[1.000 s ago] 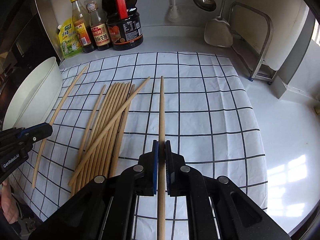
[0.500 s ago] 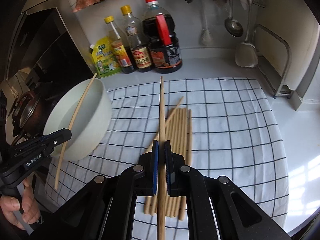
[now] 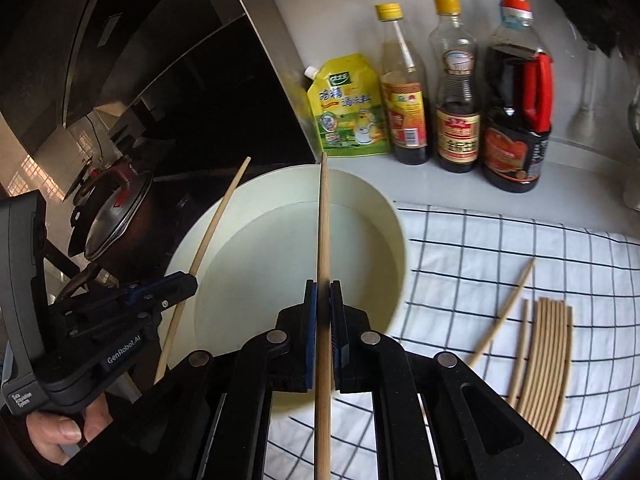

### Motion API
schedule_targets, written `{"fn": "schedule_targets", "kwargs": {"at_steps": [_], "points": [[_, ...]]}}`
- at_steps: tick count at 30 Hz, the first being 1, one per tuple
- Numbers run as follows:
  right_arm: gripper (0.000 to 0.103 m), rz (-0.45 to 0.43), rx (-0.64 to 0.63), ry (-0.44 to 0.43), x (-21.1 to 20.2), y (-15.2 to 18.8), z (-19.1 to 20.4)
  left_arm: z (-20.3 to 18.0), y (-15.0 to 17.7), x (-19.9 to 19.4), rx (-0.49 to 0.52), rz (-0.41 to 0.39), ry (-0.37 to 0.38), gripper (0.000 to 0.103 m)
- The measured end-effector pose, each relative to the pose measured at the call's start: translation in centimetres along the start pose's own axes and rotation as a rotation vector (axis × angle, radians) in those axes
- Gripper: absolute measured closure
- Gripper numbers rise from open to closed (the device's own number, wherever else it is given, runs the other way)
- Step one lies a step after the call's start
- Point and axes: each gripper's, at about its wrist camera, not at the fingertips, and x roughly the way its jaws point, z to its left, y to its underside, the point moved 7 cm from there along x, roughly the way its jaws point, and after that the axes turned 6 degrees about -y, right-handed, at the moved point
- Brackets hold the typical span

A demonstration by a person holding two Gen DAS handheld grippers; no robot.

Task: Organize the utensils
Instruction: 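Lift the right tool's chopstick over the white basin while the left tool carries its chopstick there, then open the right tool to drop its chopstick into the basin while the left tool releases its own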

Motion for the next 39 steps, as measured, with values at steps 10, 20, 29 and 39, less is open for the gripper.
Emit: {"fn": "schedule_targets", "kwargs": {"at_steps": [10, 20, 29, 39], "points": [[0.097, 0.120, 0.066, 0.007, 7.2, -0.1, 0.3, 1.5, 0.3, 5.7, 0.014, 0.096, 0.016, 0.096], [0.097, 0.153, 0.089, 0.055, 9.0, 0.8, -0.7, 1.6, 1.8, 8.3, 0.020, 0.159, 0.043, 0.095], [0.095, 0.148, 0.077, 0.069, 8.9, 0.6, -0.6, 2.1, 1.7, 8.2, -0.006, 0.166, 0.049, 0.095], [0.088, 0.088, 0.052, 0.081, 5.9, 0.8, -0.3, 3.1, 2.0, 6.7, -0.032, 0.146, 0.033, 0.087]]}}
